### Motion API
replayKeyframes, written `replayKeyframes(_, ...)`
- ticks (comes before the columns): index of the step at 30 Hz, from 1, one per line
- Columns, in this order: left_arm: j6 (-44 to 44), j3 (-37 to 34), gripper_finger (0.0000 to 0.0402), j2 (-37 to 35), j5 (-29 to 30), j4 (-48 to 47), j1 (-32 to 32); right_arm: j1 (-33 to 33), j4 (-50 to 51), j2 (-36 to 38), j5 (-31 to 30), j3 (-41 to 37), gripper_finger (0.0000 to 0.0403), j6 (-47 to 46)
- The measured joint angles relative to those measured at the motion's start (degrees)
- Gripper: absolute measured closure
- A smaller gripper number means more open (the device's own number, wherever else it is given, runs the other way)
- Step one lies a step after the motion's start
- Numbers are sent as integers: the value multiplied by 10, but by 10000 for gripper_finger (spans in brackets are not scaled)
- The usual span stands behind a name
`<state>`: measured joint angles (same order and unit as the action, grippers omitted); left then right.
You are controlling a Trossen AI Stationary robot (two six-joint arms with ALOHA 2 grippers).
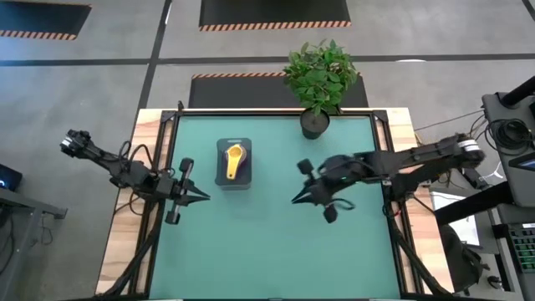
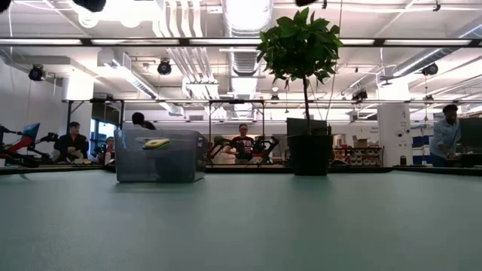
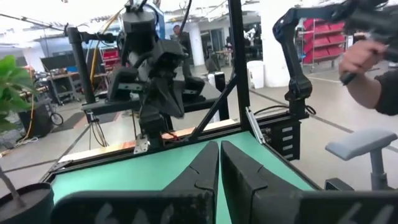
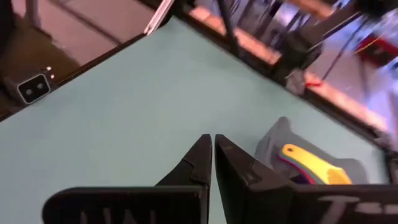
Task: Nest measuring cups in basket
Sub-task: Return to Home Position
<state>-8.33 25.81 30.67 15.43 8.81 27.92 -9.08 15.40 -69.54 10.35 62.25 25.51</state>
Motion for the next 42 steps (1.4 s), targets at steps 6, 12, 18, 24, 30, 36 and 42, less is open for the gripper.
replayKeyframes(6, -2, -64, 402, -82, 8, 14, -1, 33, -110, 132, 0, -158, 394, 0)
replayKeyframes(12, -28, -106, 402, -189, 35, 8, -1, 73, -172, 254, 2, -280, 394, -19)
replayKeyframes(18, -56, -123, 402, -292, 72, -38, -3, 113, -185, 362, 1, -366, 394, -35)
replayKeyframes(24, -72, -117, 402, -306, 112, -72, -6, 140, -184, 464, 2, -434, 394, -43)
replayKeyframes(30, -61, -123, 402, -307, 111, -70, -6, 145, -182, 577, 2, -498, 394, -49)
replayKeyframes(36, -51, -157, 402, -307, 102, -43, -6, 145, -185, 685, 3, -554, 394, -32)
replayKeyframes(42, -53, -217, 402, -307, 46, -13, -6, 145, -204, 686, 2, -584, 394, -25)
